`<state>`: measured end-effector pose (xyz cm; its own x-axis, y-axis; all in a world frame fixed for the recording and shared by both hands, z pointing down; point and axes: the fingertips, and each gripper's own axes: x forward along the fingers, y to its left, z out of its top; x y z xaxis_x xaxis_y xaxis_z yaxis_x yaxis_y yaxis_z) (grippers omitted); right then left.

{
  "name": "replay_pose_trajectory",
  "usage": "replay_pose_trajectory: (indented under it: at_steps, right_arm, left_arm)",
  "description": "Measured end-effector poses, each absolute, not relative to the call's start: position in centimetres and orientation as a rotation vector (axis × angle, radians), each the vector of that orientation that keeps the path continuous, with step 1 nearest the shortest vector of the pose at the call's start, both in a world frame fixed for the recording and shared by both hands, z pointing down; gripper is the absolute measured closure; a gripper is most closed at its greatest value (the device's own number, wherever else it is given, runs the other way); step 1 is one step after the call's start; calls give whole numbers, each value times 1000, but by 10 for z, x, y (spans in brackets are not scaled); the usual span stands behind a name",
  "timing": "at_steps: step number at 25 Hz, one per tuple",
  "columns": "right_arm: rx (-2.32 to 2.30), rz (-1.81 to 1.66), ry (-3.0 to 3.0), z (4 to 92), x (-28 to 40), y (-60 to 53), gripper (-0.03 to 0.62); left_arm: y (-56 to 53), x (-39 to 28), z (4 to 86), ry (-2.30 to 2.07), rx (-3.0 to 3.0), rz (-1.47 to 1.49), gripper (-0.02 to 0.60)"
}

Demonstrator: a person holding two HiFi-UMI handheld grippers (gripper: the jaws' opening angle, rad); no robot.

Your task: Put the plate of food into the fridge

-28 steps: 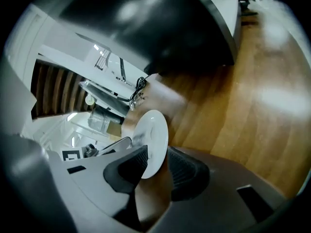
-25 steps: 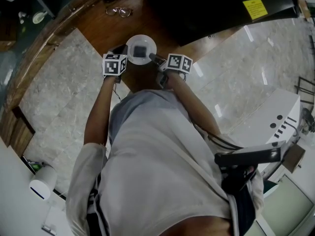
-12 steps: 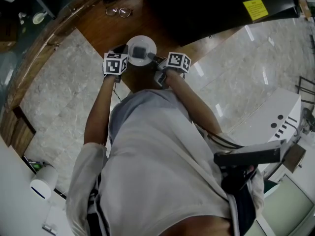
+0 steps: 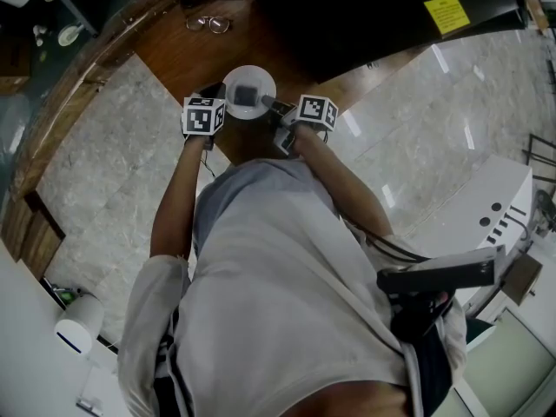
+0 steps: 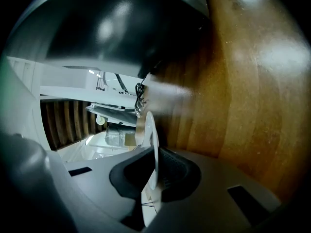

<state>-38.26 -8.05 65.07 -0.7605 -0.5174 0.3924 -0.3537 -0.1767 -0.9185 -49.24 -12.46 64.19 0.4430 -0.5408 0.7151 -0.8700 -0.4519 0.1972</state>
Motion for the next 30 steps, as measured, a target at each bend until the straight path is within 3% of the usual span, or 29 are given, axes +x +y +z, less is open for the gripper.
replay_pose_trajectory:
  at_steps: [12,30]
  right_arm:
    - [-1029,-2049,1938,641,-366,-68,563]
    - [-922,-1972,1806,589,-298,-1,565]
  left_arm:
    - [-109,-507,636,-1272,2147,698,563]
    - [-50,-416,605,-1099,2399,641,563]
